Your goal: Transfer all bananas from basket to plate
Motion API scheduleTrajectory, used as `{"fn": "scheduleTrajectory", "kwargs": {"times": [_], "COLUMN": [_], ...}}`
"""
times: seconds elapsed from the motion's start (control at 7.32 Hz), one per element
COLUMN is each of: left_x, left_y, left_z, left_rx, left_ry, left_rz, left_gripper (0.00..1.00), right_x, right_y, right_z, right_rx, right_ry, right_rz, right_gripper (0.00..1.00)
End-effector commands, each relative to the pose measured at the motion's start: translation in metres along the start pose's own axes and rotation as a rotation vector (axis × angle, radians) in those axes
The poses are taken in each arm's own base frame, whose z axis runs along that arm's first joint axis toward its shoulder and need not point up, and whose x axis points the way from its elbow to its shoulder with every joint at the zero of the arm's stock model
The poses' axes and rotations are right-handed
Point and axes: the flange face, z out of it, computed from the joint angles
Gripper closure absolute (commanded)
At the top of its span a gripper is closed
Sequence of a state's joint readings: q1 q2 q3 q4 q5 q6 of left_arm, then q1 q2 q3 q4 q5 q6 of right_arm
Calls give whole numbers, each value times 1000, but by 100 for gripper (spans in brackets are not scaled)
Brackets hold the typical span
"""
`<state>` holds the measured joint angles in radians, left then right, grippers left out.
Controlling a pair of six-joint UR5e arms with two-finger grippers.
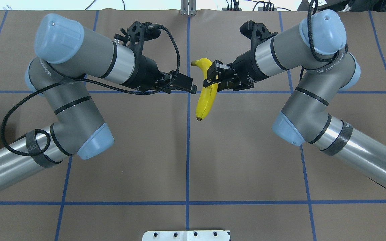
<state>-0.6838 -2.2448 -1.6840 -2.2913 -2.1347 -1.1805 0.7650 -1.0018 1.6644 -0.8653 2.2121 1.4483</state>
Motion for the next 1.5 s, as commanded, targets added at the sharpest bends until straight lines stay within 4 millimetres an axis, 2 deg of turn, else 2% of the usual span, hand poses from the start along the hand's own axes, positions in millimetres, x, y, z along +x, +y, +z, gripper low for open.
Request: {"fn": "scheduleTrajectory", "kwargs": {"times": [0.0, 0.27, 0.55, 0.96, 1.09, 1.37], "left_x": [5, 5, 11, 10, 10, 12], "left_y": [12, 13, 8, 4, 3, 7], "left_z": [18, 24, 29, 36, 37, 39], "left_rx": [22, 18, 19, 16, 17, 10], "left_ry": [6, 3, 7, -1, -3, 1], "left_rz": [10, 10, 12, 7, 7, 8], "left_gripper": [1, 2, 2, 3, 5, 16], "right_x": [-12, -16, -18, -21, -24, -25], "right_y": [0, 2, 3, 11, 13, 13], "right_z": [1, -1, -1, 0, -2, -3], "right_rx": [-2, -6, -12, -45, -54, -53], "right_ry": [-3, -7, -8, -17, -22, -24], "right_rz": [0, -2, -4, -10, -14, -16], "right_gripper": [100, 100, 100, 100, 100, 100]}}
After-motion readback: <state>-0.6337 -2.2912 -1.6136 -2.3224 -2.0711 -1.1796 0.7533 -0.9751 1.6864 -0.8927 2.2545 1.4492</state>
